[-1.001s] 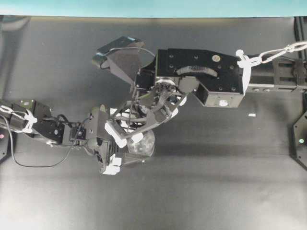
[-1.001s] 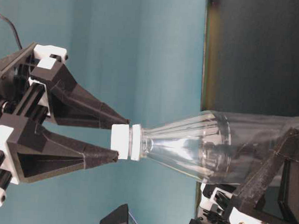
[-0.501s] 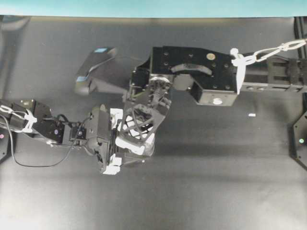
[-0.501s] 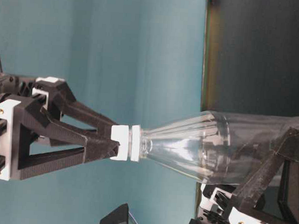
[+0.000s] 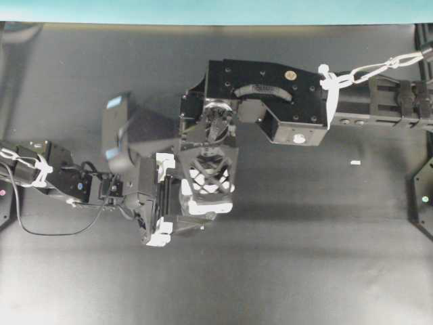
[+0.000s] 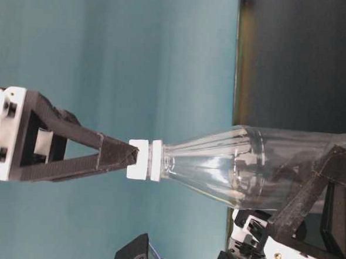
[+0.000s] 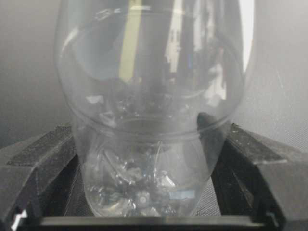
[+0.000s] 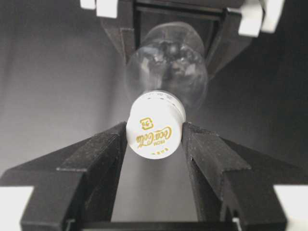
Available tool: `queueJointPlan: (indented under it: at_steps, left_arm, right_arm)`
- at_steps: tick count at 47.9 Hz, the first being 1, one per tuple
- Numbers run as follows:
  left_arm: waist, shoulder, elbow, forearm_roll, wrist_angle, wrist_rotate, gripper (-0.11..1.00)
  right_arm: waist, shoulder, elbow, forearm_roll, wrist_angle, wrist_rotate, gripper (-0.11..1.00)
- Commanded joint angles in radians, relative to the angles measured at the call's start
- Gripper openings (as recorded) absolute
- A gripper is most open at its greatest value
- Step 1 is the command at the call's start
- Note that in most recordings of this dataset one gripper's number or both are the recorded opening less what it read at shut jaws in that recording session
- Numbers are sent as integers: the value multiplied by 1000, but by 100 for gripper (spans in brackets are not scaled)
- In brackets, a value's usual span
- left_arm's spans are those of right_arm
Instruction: Open the bottle cap by holding the bottle with the left arm and twisting the cap with the right arm.
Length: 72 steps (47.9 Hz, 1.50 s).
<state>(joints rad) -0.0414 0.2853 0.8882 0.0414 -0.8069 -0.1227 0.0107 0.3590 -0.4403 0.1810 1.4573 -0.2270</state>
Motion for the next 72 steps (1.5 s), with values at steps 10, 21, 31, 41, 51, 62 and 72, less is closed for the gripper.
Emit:
queueJointPlan:
  at_steps: [10,21,31,41,51,62,72]
  left_arm:
    - [-8,5,3,3,11,-3,84]
    - [-8,5,5,3,11,-3,84]
    - [-8,5,5,3,12,-3,84]
    - [-8,5,3,3,17,-5,84]
    - [-9,3,0,3,31,-3,84]
    - [-11,2,0,3,32,-5,84]
    - [-12,2,3,3,32,-5,84]
  right_arm:
    - [6,-5,-9,-2,-46,-288,38]
    - [8,-5,2,-2,-54,-423,38]
    - [8,-5,3,-3,-54,-419,38]
    - [8,-8,9,-8,-78,-379,38]
    - [9,-20,41,-17,-92,-298,38]
    - [28,-49,86,-18,-127,-272,66]
    - [29,-94,87,-18,-172,-147,76]
